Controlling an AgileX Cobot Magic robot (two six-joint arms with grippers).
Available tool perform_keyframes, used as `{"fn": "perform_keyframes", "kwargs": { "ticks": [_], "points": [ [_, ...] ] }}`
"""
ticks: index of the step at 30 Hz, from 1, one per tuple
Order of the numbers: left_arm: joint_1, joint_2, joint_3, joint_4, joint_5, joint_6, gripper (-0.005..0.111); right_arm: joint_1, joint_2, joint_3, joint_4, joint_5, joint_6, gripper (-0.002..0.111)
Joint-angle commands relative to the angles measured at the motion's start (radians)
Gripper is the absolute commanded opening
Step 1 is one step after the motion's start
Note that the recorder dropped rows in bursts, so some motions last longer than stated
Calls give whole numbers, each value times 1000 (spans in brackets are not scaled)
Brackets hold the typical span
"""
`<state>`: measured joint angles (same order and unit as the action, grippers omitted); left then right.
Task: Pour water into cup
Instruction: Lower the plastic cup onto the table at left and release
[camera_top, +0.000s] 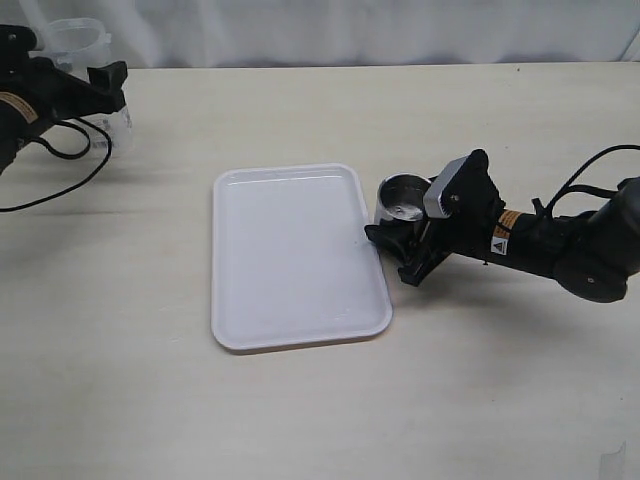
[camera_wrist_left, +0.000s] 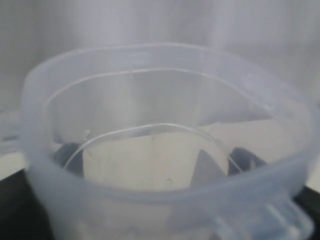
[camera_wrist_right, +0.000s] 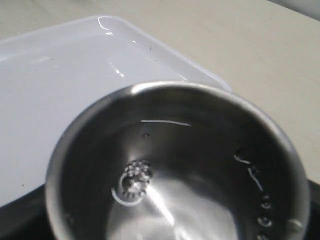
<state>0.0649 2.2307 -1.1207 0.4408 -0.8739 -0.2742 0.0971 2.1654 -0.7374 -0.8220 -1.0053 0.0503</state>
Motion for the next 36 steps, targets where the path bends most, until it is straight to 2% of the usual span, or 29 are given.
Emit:
{"fn": "perform_keyframes", "kwargs": {
  "ticks": [1,6,8,12,14,22,24,29,36],
  "points": [
    [-2,-4,3,-11,-45,20,0,-2,-4,-6,-3,-13,-5,4],
    [-2,-4,3,-7,-37,20,0,-2,-4,-6,-3,-13,-5,4],
    [-2,-4,3,-5,-28,20,10,-2,-4,-6,-3,-9,-3,4],
    [-2,-4,3,-5,0,20,64,-2,-4,-6,-3,-9,-3,4],
    [-2,-4,3,-5,1,20,77,-2,-4,-6,-3,-9,-3,4],
    [-2,-4,3,6,83,20,79,-2,-4,-6,-3,2,-3,4],
    [-2,-4,3,3,83,20,83,-2,-4,-6,-3,2,-3,4],
    [-2,-4,3,21,83,20,103,-2,-4,-6,-3,2,-3,4],
    [-2,-6,7,21,88,20,105,-2,-4,-6,-1,1,-3,4]
  ]
}}
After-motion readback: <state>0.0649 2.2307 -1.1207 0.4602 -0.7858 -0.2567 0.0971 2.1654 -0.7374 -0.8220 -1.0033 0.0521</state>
